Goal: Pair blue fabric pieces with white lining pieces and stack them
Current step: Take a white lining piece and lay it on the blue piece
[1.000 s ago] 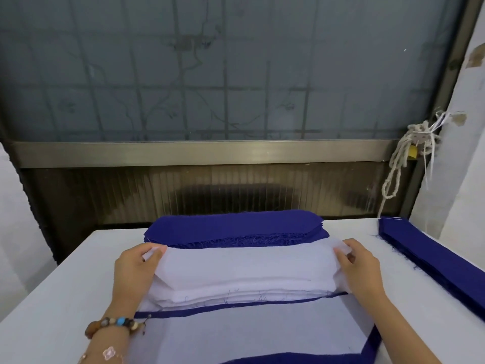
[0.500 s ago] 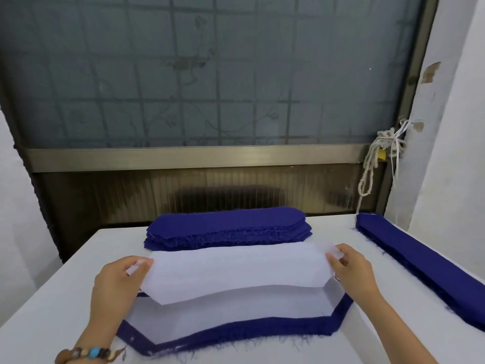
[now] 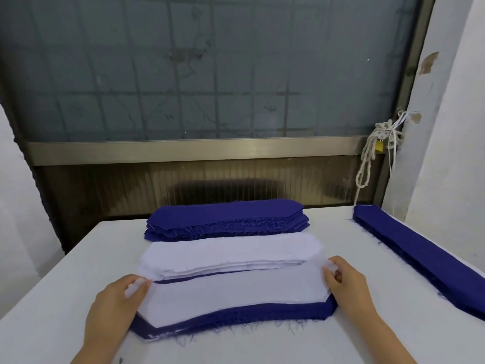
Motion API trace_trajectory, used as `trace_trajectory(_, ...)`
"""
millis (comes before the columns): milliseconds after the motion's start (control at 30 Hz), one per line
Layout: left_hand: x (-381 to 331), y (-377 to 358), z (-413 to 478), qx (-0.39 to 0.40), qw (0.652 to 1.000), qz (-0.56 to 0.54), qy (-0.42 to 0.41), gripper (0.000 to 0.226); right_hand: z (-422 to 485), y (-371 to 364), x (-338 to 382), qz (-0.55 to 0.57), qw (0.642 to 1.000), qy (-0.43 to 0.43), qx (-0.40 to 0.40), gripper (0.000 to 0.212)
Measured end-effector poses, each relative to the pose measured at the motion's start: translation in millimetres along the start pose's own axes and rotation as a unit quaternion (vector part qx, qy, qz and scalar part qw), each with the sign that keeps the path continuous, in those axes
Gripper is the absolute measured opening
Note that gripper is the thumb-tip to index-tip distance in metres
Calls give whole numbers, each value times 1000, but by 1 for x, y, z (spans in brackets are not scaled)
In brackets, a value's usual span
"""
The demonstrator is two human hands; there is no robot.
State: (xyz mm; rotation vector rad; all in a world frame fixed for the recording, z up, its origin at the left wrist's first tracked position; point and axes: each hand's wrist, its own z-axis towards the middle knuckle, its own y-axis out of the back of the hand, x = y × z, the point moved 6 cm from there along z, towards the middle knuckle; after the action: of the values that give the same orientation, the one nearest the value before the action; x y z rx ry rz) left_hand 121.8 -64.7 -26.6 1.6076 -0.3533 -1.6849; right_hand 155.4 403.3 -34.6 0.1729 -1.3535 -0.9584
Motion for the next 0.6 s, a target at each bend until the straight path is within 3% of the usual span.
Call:
trace_trajectory(200,2,-2,-3,-7,999,48,-17,10,-2,-4,-2,19,1000,5,13,17)
trace_trajectory(367,-2,0,-6,-11,996,83,-39,18,-4,4,-3,77,997,10,-29,18)
trace_trajectory(600,-8,-3,-8,3,994,106,-33,13,-5,1,-4,52,998,6,-20,22)
